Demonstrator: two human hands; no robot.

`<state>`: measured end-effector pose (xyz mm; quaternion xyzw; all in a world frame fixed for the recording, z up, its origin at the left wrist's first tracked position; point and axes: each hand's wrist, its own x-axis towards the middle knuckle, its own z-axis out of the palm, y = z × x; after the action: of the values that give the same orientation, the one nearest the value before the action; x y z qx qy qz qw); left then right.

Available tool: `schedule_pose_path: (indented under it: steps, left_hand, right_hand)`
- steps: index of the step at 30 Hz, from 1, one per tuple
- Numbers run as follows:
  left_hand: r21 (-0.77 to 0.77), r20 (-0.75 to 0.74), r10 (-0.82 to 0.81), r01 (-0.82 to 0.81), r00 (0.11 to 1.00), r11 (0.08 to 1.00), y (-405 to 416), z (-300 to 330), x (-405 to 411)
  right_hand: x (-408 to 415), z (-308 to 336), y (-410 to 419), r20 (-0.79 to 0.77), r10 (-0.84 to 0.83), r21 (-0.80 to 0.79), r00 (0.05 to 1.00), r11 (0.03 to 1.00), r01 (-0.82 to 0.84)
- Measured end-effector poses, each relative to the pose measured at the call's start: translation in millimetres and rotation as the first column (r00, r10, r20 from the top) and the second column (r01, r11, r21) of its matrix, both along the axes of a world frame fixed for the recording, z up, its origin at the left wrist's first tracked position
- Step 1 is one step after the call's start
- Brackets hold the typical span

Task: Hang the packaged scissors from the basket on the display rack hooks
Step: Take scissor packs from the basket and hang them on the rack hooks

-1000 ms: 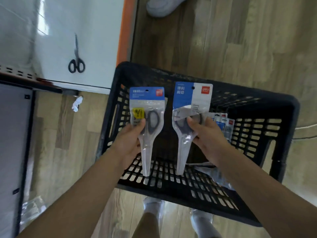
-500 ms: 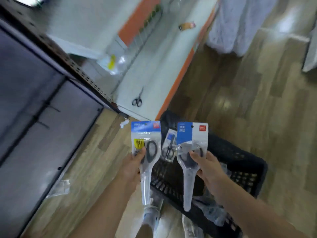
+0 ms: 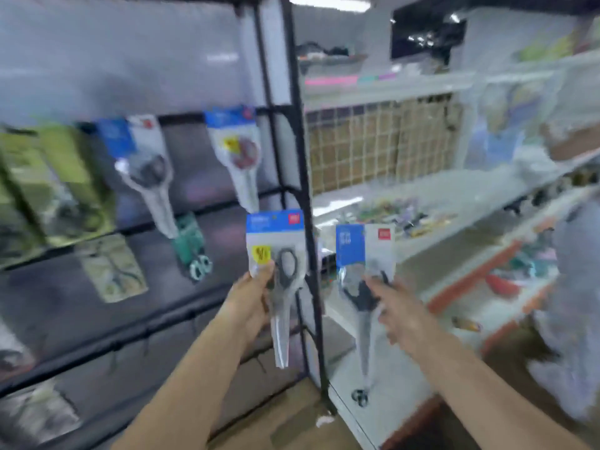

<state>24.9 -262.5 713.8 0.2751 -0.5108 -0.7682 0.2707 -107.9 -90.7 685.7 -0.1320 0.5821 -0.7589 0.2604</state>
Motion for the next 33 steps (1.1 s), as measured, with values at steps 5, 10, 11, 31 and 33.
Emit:
schedule_pose_path:
  steps: [5, 10, 11, 31, 33]
  left_hand:
    - [-0.099, -0.108, 0.177, -0.187, 0.978, 0.977, -39, 87, 66]
    - [-0.030, -0.117, 0.271, -0.276, 0.955, 0.961, -67, 74, 127]
    - [-0.002, -0.098, 0.299, -0.301, 0.949, 0.954, -72, 62, 136]
    - [0.145, 0.011, 0.363, -0.361, 0.932, 0.921, -157, 14, 181]
    - [0.143, 0.002, 0.343, -0.339, 0.939, 0.930, -166, 22, 176]
  right_hand:
    - [44, 102, -61, -0.134, 0.155, -0.190, 0.979, 0.965, -0.179]
    - [96, 102, -115, -0.116, 0.295, -0.221, 0.948, 0.923, -0.314]
    - [107, 92, -124, -0.108, 0.329, -0.193, 0.938, 0.919, -0.344]
    - [168, 70, -223, -0.277, 0.285, 0.102, 0.917, 0.958, -0.267]
    - [165, 83, -234, -0.350, 0.258, 0.092, 0.901, 0.966, -0.241]
